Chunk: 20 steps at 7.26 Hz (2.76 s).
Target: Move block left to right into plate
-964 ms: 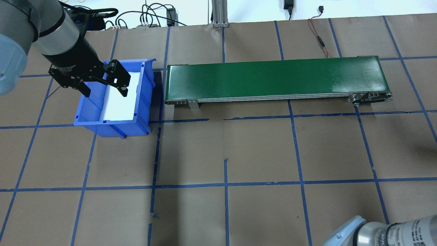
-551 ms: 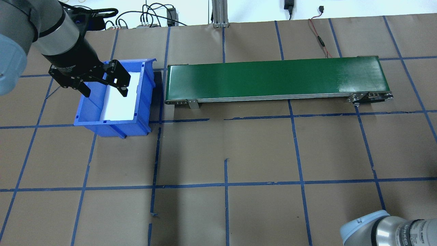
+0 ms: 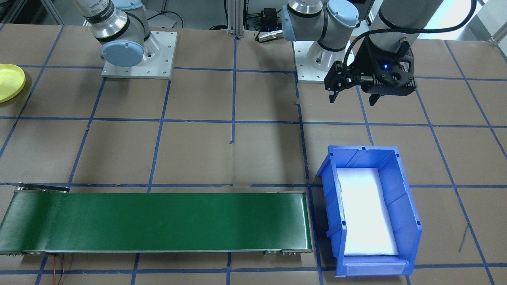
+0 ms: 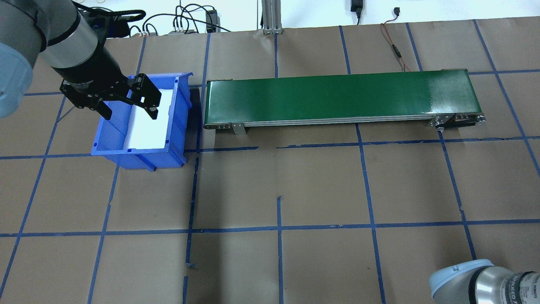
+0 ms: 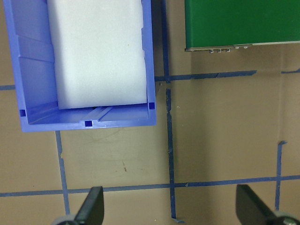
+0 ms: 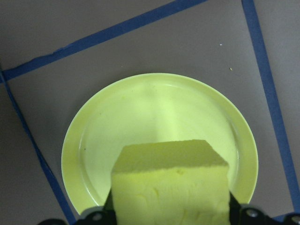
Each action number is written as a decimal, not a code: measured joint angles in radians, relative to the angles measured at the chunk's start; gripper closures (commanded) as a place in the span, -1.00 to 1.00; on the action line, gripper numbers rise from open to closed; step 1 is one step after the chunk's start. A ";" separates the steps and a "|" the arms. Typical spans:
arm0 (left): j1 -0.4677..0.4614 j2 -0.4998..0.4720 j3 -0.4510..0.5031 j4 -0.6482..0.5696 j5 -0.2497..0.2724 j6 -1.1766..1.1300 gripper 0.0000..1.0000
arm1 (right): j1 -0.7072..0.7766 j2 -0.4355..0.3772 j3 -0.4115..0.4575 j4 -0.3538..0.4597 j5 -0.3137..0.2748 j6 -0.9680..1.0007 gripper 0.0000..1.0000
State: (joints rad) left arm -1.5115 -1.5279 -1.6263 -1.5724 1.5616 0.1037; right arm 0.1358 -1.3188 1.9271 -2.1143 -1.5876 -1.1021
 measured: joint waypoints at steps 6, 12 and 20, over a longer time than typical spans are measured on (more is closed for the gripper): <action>0.001 0.000 -0.001 0.000 -0.001 0.001 -1.00 | 0.206 -0.087 -0.284 0.297 0.005 0.036 -1.00; 0.001 0.000 0.000 0.002 -0.002 0.002 -1.00 | 0.780 -0.304 -0.409 0.691 0.003 0.511 -1.00; -0.002 0.000 -0.001 0.000 0.008 0.002 -1.00 | 1.522 -0.349 -0.382 0.490 0.078 1.268 -1.00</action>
State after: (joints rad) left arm -1.5137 -1.5279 -1.6269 -1.5719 1.5699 0.1055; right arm 1.6580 -1.6680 1.5449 -1.6246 -1.5093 0.1662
